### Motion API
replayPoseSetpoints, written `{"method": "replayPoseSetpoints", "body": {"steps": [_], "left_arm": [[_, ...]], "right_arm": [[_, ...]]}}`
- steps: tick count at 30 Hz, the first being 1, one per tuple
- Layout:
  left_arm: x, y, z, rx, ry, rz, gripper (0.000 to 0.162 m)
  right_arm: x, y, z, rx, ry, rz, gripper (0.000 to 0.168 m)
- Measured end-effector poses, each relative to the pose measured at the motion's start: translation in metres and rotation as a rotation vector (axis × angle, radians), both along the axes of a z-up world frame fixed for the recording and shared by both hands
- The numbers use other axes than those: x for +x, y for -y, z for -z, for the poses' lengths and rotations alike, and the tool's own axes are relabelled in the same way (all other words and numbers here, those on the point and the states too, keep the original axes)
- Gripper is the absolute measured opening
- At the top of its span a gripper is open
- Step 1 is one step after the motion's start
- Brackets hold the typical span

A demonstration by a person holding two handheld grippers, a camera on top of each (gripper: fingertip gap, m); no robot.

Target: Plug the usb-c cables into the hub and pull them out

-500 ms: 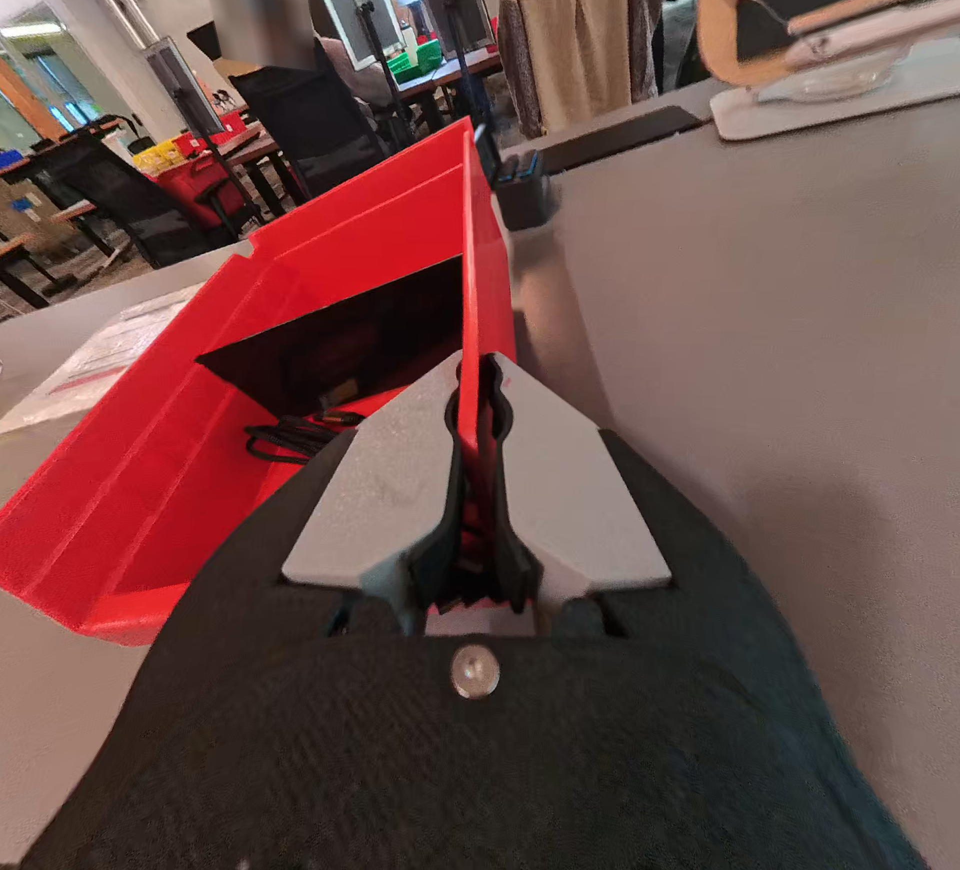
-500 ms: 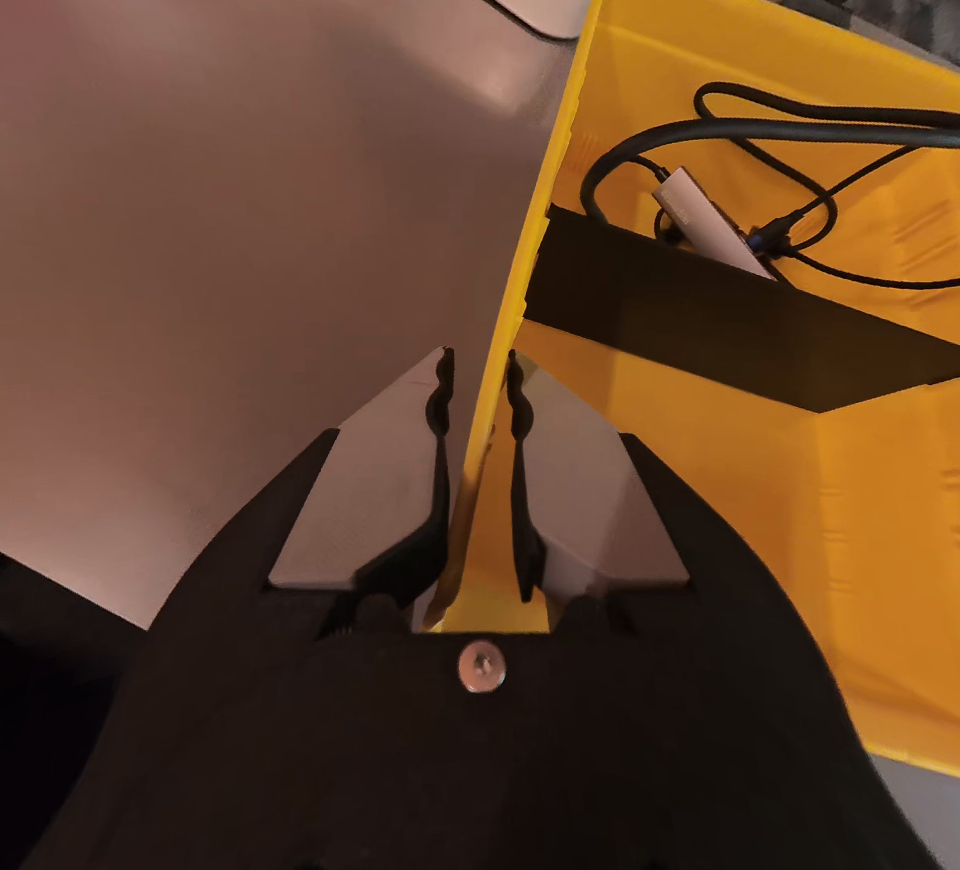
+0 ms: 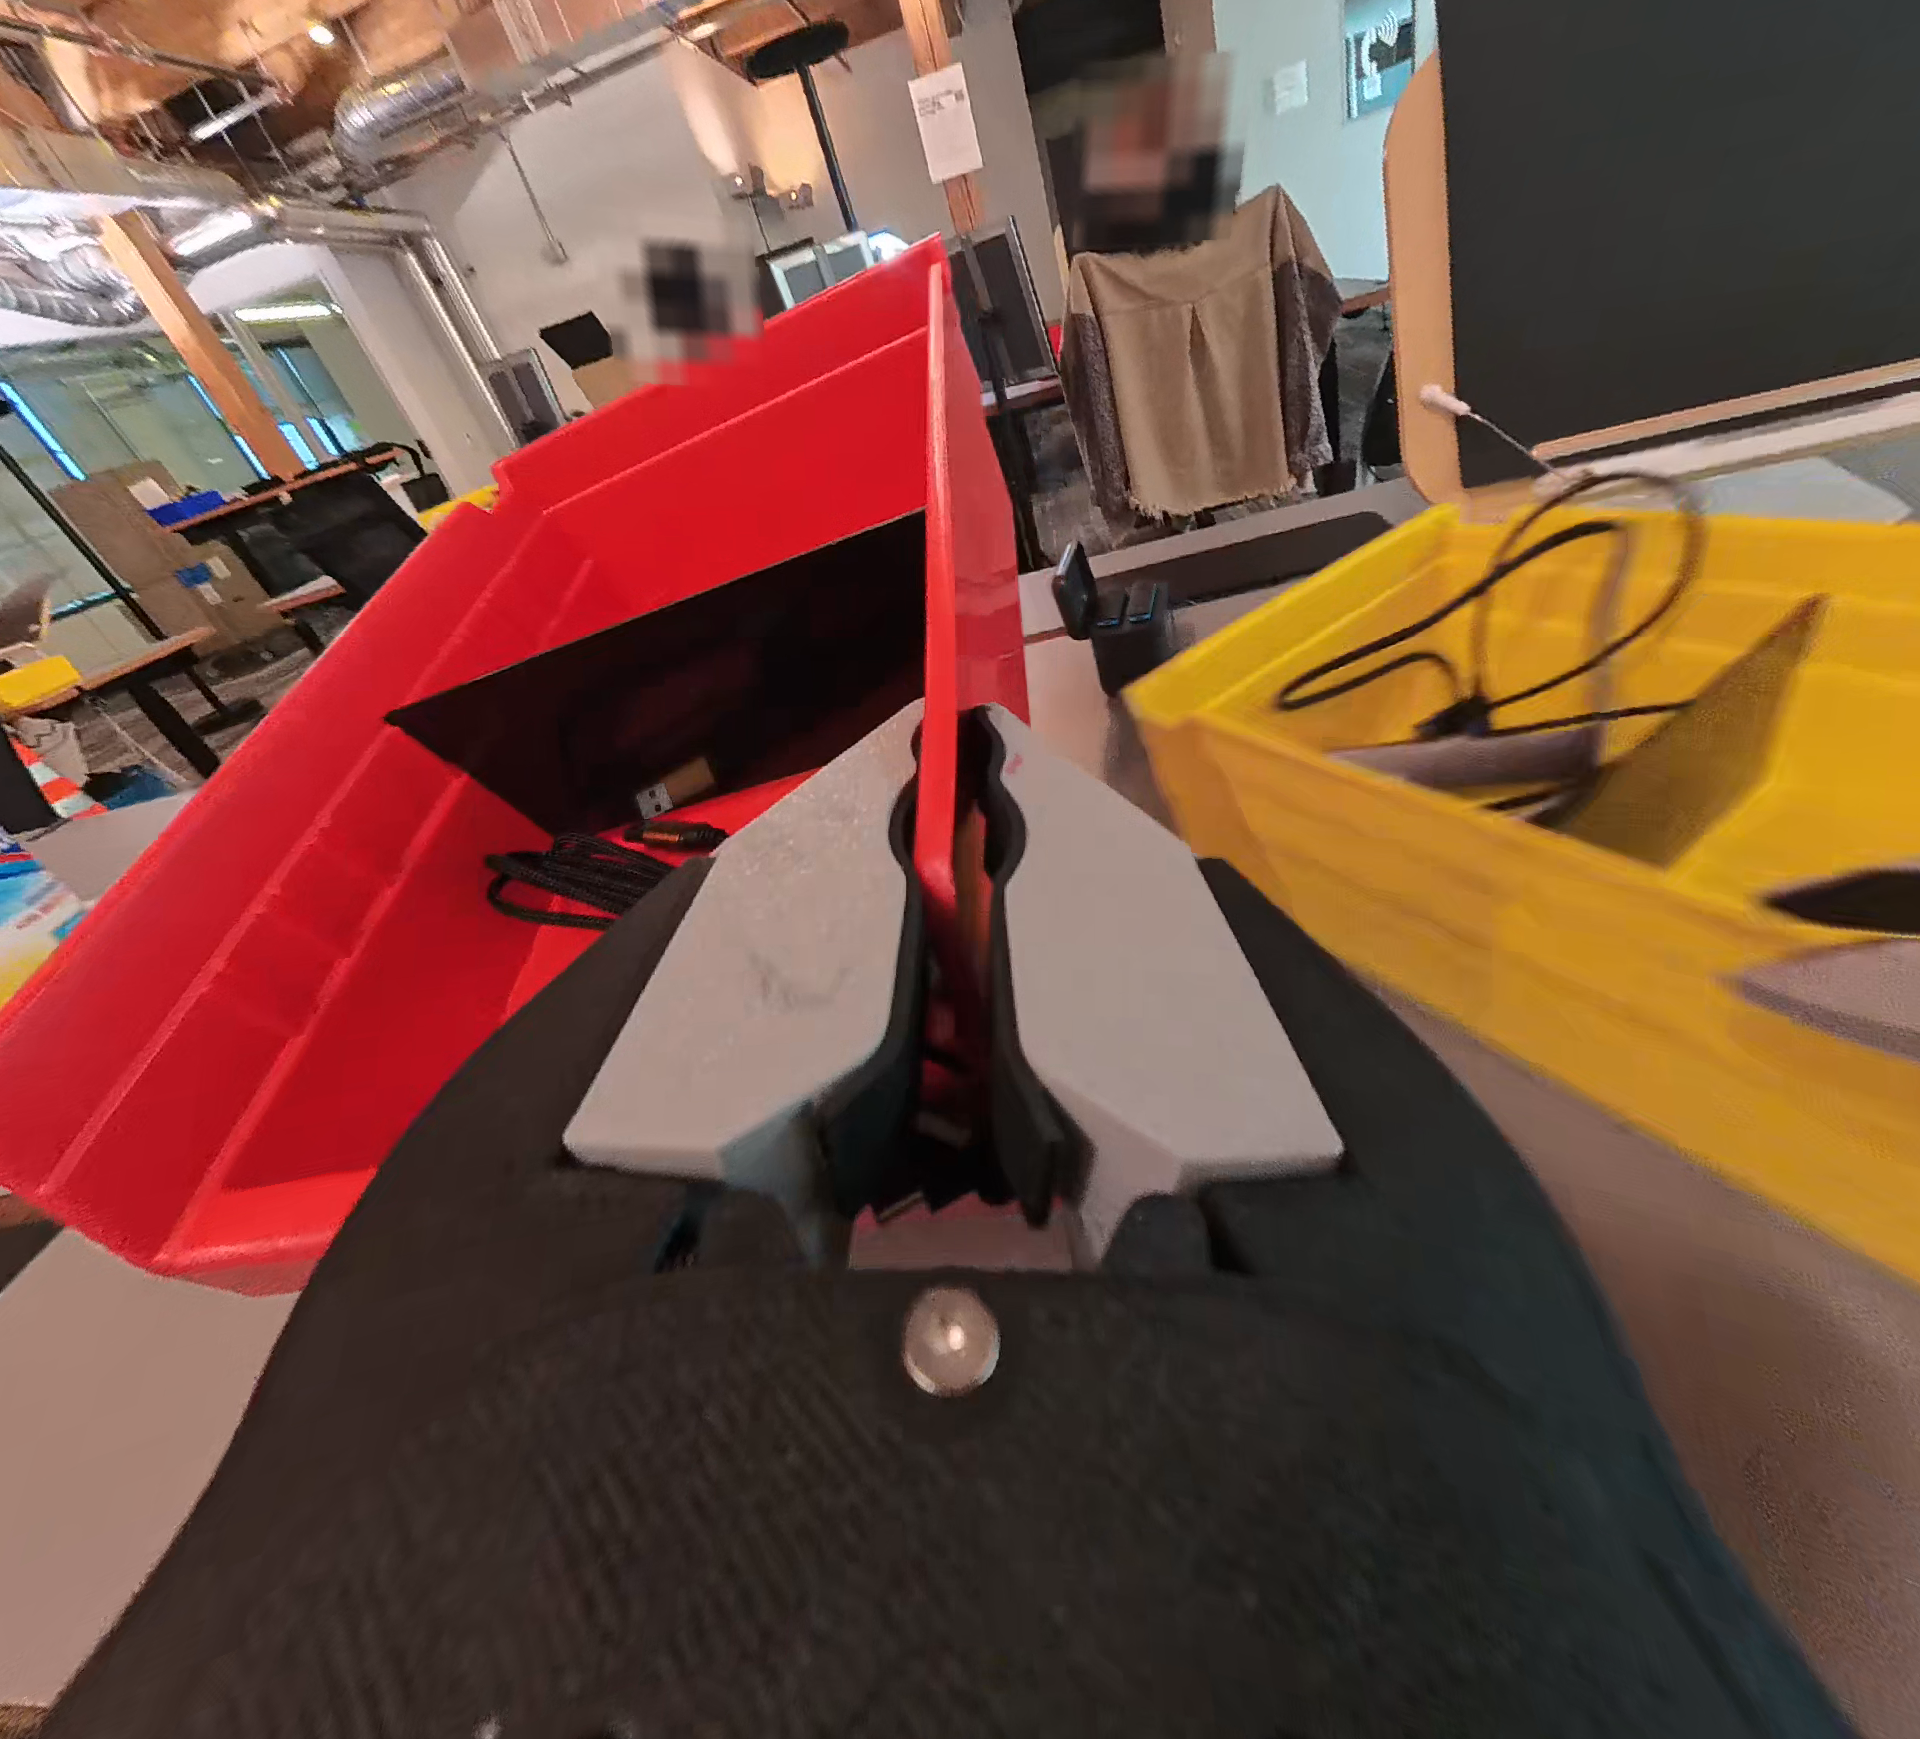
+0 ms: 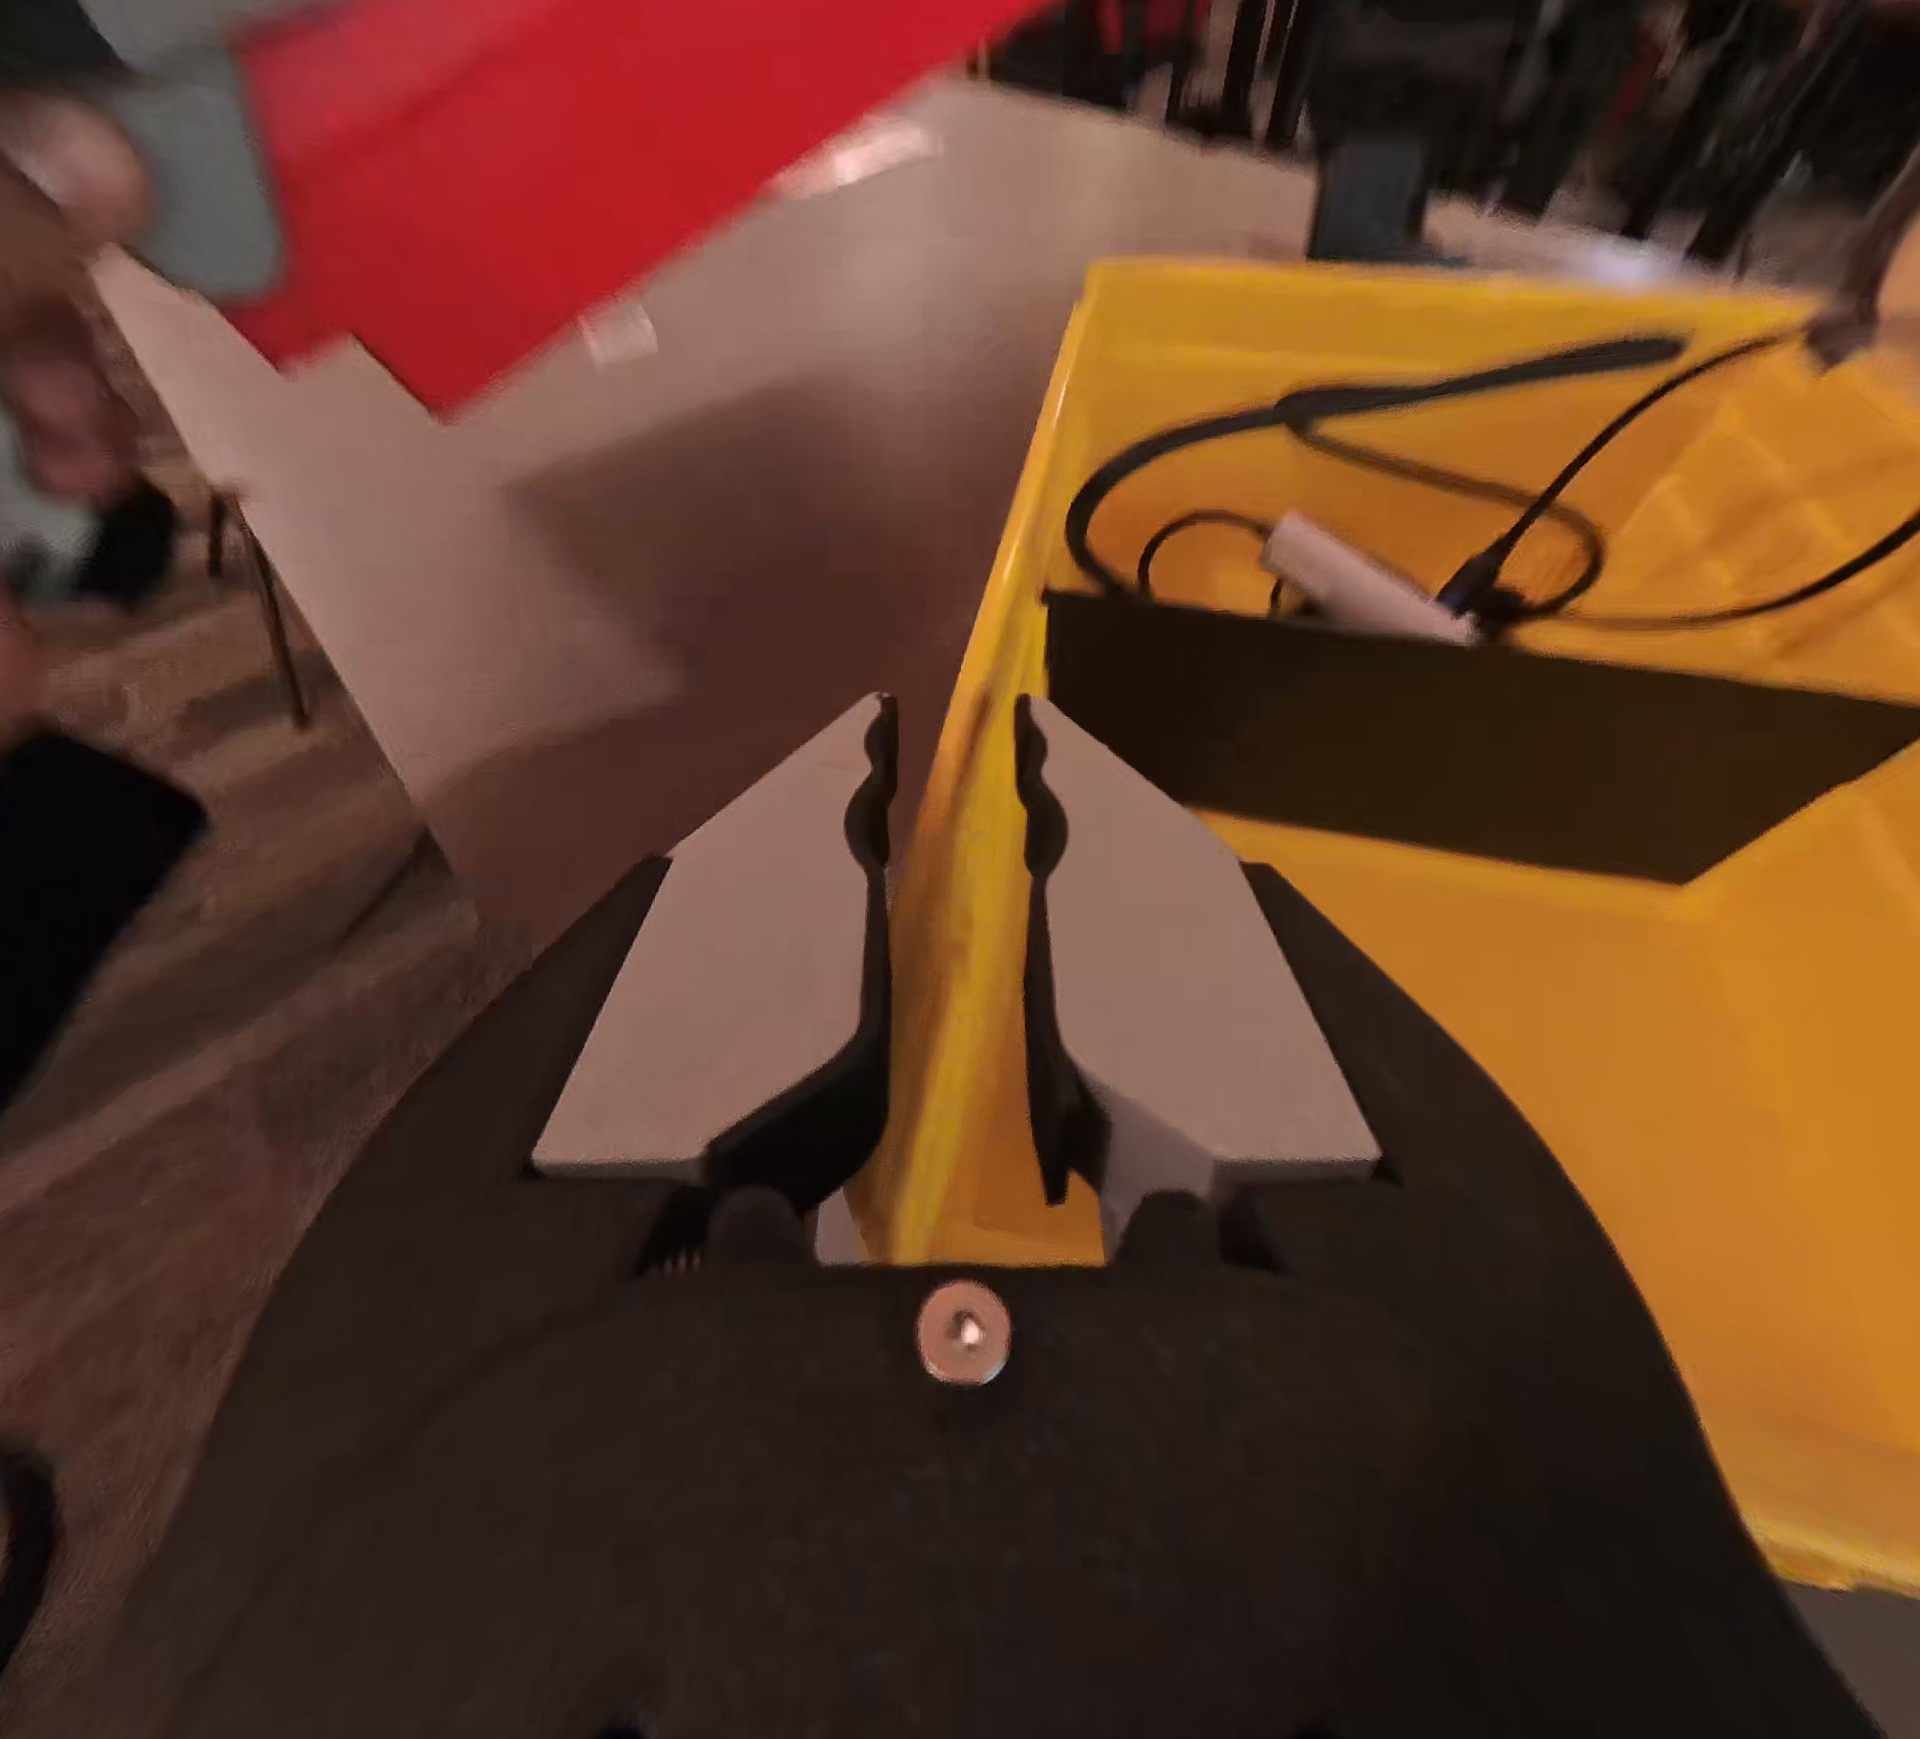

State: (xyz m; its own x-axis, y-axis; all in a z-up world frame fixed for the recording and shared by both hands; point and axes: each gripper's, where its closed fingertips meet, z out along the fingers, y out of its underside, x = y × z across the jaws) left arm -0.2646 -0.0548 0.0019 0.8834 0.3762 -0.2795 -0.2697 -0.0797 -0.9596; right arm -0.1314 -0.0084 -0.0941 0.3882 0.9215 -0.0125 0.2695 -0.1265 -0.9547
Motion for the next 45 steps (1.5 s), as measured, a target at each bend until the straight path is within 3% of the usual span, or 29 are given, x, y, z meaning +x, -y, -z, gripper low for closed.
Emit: {"method": "replayPoseSetpoints", "body": {"steps": [4, 8, 13, 19, 23, 28, 32, 37, 41, 45], "left_arm": [[-0.005, 0.01, -0.005, 0.013, -0.012, -0.023, 0.002], [-0.006, 0.021, -0.011, 0.029, -0.04, -0.027, 0.001], [0.032, 0.022, -0.034, 0.046, -0.105, 0.042, 0.002], [0.166, -0.012, -0.045, 0.017, -0.196, 0.383, 0.002], [0.266, -0.045, -0.024, -0.036, -0.13, 0.682, 0.002], [0.365, -0.09, 0.046, -0.185, -0.104, 0.925, 0.002], [0.411, -0.121, 0.094, -0.286, -0.054, 0.986, 0.002], [0.458, -0.15, 0.119, -0.347, -0.005, 1.013, 0.005], [0.466, -0.134, 0.1, -0.381, 0.159, 1.105, 0.031], [0.414, -0.101, 0.078, -0.338, 0.184, 1.079, 0.049]], "right_arm": [[-0.06, 0.058, -0.043, 0.119, -0.08, -0.121, 0.031], [-0.036, 0.076, -0.06, 0.197, -0.132, -0.211, 0.036], [0.048, 0.021, -0.064, 0.249, -0.139, -0.169, 0.038], [0.172, -0.063, -0.049, 0.096, -0.075, -0.117, 0.04], [0.253, -0.111, -0.042, 0.048, -0.074, -0.002, 0.044], [0.331, -0.143, -0.038, 0.027, -0.108, 0.153, 0.04], [0.347, -0.133, -0.039, -0.022, -0.188, 0.123, 0.042], [0.341, -0.121, -0.045, 0.039, -0.159, 0.114, 0.049], [0.335, -0.107, -0.054, 0.105, -0.121, 0.098, 0.053], [0.314, -0.087, -0.035, 0.138, 0.017, 0.028, 0.065]]}}
